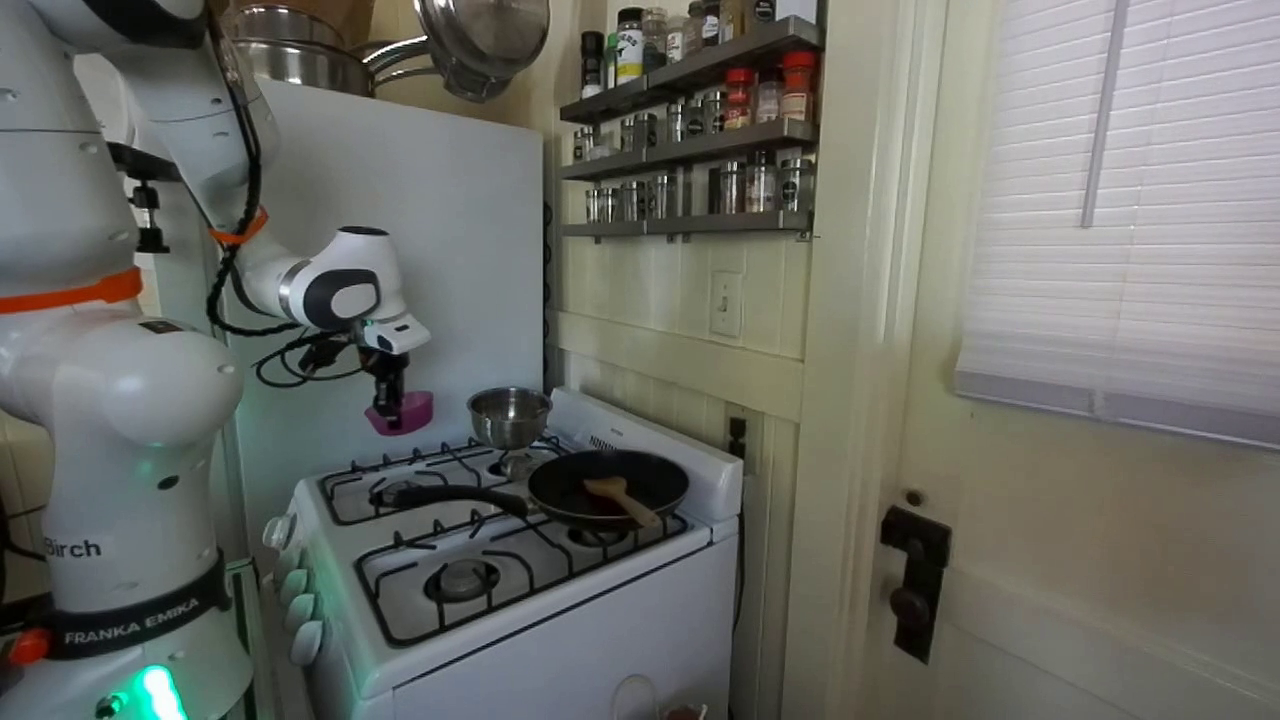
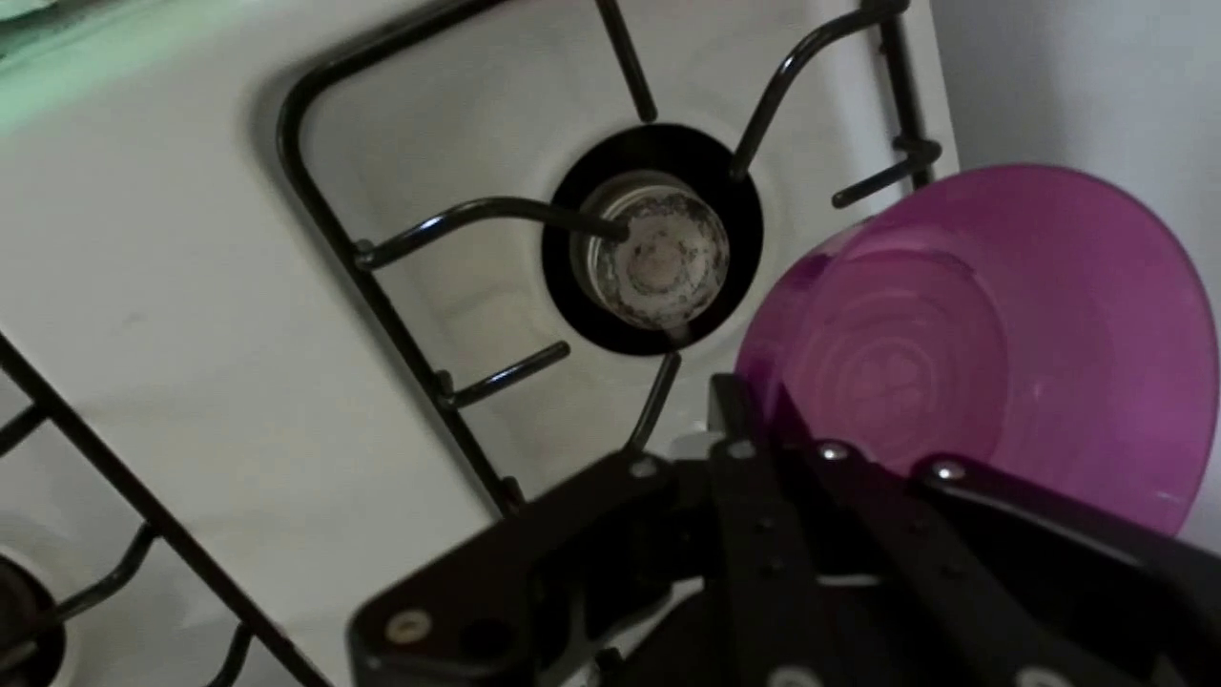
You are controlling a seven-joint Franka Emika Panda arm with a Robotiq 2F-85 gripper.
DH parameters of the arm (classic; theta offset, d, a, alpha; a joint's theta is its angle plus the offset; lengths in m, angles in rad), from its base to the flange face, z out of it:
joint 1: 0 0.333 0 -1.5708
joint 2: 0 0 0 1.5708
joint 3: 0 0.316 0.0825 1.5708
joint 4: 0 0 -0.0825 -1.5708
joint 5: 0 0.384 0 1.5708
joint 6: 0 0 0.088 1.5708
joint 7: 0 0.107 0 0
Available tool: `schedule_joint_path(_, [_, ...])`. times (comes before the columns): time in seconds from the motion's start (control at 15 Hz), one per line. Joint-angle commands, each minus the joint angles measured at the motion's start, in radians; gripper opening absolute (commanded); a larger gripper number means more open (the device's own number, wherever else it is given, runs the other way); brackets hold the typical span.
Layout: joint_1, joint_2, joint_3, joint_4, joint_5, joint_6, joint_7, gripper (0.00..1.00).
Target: Move the silver bowl backwards, remove the purple bowl from inside it and place it on the stove top and place the smaller silver bowl inside the bigger silver bowl
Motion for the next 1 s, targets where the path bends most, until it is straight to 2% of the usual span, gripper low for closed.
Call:
schedule_joint_path(0.0, [0.041,0.041,-0.016,0.001,0.163,0.077,-0.052,0.01])
schedule_joint_path(0.2, [0.097,0.057,-0.039,0.004,0.351,0.084,-0.170,0.01])
schedule_joint_path(0.47, [0.137,0.068,-0.062,0.003,0.554,0.000,-0.310,0.01])
schedule_joint_path(0.6, [0.082,0.098,-0.022,0.003,0.545,-0.051,-0.278,0.01])
schedule_joint_path(0.8, [0.038,0.142,-0.005,0.001,0.495,-0.093,-0.217,0.01])
schedule_joint_path(0.93, [0.002,0.186,0.011,0.000,0.390,-0.064,-0.129,0.01])
